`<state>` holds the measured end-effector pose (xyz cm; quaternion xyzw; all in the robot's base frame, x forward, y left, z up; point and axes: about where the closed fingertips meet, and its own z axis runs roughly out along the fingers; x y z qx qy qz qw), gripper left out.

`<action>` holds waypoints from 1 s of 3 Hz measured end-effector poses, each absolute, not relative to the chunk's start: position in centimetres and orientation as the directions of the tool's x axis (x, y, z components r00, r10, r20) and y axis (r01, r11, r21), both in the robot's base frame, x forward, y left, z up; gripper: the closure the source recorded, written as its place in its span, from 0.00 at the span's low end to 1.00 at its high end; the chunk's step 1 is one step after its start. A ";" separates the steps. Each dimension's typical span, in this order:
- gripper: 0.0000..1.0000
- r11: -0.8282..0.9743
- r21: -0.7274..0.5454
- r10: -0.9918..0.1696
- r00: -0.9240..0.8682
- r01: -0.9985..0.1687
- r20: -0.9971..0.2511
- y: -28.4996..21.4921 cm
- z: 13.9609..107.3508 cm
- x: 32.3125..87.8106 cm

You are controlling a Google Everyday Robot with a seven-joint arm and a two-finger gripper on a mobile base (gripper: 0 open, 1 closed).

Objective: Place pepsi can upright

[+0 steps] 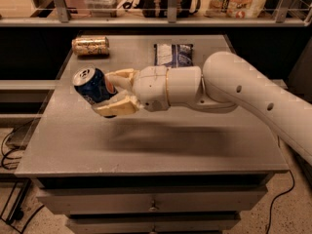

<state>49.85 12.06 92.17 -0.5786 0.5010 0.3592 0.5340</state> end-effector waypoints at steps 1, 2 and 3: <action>1.00 0.106 -0.190 -0.105 0.180 -0.976 -0.978 11.1 92.1 50.2; 1.00 0.121 -0.133 -0.068 0.125 -0.984 -0.990 10.8 91.3 50.5; 0.82 0.127 -0.105 -0.073 0.096 -0.986 -0.993 10.9 90.4 50.5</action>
Offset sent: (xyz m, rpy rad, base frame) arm 0.0126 -0.0221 -0.0207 0.1810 0.1842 -0.0433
